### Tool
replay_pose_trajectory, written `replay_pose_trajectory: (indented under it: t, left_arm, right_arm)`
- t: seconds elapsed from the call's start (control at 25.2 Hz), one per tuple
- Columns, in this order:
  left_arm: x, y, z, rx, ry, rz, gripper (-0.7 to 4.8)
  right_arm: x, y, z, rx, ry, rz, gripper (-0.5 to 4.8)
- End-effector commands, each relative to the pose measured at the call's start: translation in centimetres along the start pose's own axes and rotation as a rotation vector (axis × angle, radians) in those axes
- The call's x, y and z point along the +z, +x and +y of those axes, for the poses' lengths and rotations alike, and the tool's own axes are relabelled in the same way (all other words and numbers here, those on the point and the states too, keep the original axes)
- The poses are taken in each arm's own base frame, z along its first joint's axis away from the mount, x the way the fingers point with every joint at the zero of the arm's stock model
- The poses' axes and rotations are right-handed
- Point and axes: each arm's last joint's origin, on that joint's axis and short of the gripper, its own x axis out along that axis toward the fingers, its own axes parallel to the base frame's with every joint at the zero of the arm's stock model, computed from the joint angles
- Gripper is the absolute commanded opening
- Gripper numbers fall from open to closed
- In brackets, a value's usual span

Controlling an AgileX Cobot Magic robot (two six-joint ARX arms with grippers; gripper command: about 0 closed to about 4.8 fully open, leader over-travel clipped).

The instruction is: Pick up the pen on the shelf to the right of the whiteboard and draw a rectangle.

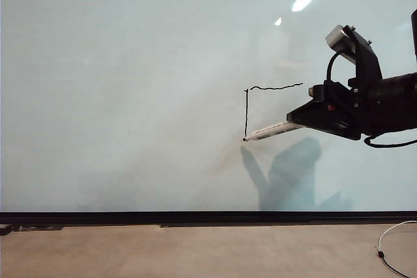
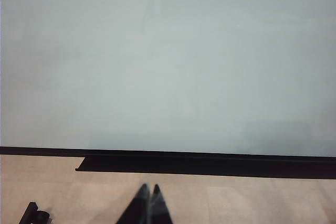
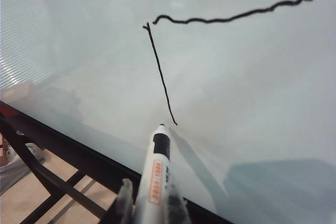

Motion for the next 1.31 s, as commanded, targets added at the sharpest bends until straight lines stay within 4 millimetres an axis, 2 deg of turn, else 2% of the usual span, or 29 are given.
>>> replay_pose_trajectory:
  t: [0.04,0.24,1.31]
  left_arm:
    - [0.18,-0.02,0.01,0.001,0.001,-0.013,-0.04]
    - [0.18,-0.02,0.01,0.002,0.001,-0.013,-0.04]
    - [0.18,-0.02,0.01,0.002,0.001,-0.013,-0.04]
  right_arm:
    - [0.2,0.1,-0.04,-0.008,-0.002,-0.013,-0.05]
    - [0.42,0.57,-0.27,-0.02,0.004,0.0,-0.05]
    - [0.68,0.51,-0.4,-0.069,-0.007,-0.032,-0.05]
